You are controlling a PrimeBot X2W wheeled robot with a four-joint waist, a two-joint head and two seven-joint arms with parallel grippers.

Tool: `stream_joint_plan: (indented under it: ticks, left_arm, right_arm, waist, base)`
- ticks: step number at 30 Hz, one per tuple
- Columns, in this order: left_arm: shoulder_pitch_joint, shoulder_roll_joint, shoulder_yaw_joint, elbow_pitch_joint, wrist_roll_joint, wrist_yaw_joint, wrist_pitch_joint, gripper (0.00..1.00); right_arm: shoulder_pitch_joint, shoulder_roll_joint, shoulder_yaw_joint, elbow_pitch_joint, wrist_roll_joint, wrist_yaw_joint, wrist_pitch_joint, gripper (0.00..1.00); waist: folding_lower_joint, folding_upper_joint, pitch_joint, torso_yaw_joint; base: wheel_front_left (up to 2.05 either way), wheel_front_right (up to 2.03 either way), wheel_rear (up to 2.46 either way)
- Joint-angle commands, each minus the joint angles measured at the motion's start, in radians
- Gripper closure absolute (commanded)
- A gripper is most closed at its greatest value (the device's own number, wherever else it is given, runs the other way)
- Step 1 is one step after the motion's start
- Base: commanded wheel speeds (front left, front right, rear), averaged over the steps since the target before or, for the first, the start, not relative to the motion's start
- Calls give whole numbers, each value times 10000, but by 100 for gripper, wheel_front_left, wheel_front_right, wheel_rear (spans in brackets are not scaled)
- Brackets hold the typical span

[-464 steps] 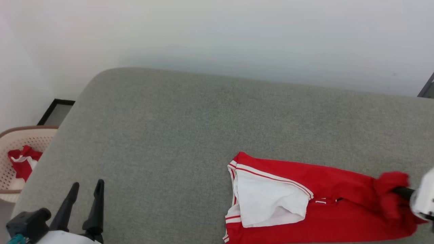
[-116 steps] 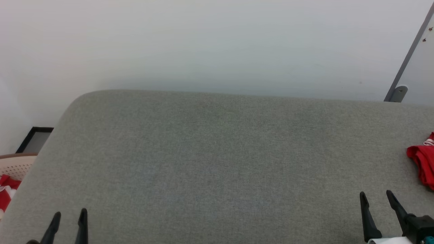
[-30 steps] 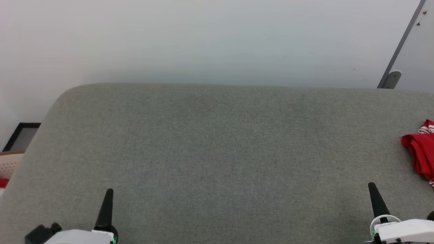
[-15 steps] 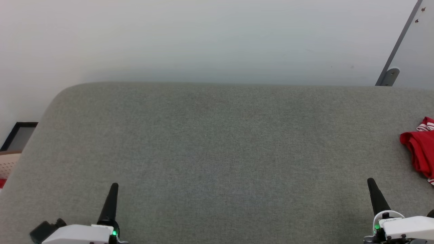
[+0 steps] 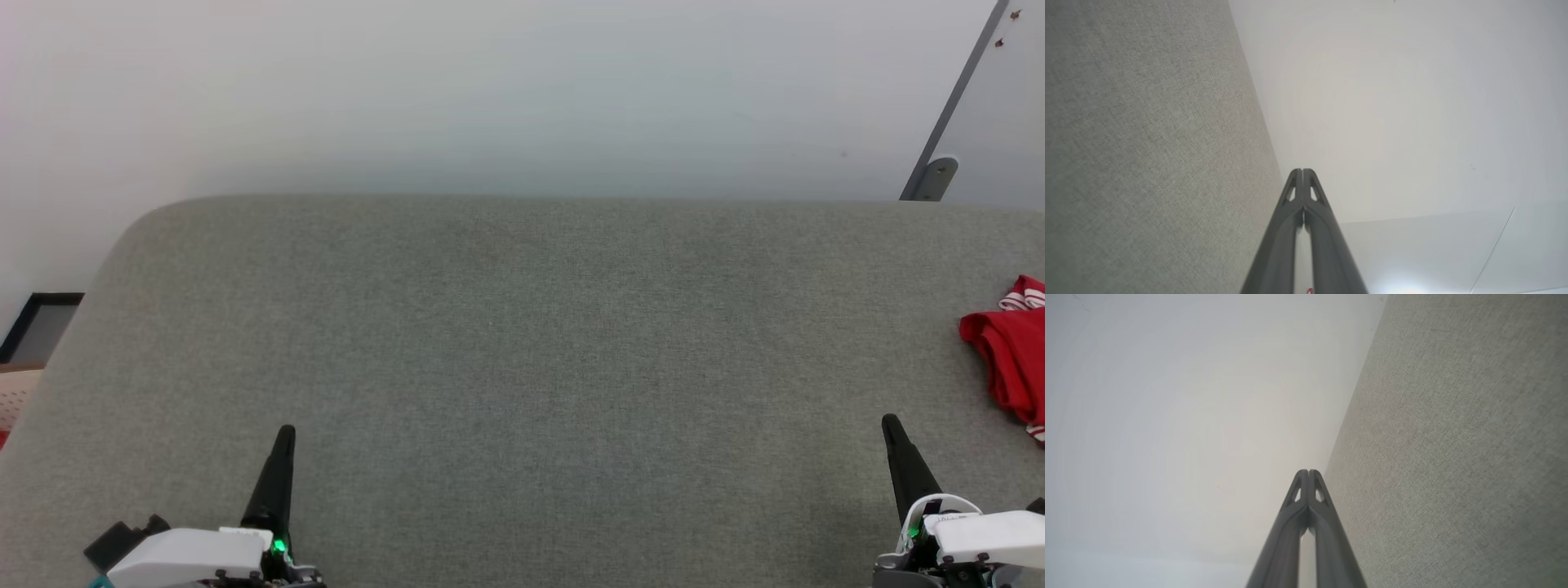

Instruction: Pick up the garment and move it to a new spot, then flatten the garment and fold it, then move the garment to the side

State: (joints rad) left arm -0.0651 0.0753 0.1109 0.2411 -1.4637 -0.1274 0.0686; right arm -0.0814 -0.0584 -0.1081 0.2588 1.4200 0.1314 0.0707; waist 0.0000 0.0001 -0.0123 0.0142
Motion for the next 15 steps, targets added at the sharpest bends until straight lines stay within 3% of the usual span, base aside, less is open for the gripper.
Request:
stream_joint_plan:
  ticks: [1, 15]
  left_arm:
    - [-176, -13, 37, -18, -218, -48, 58, 100]
    - [-378, -176, 43, 24, -1015, -54, 330, 100]
  right_arm:
    - [-137, 21, -33, -79, 243, -11, 47, 100]
    - [-267, 70, -58, -133, 1304, -12, 308, 100]
  waist:
    - [0, -1, 11, -10]
    - [0, -1, 95, -88]
  base:
    - [0, 0, 0]
    - [0, 0, 0]
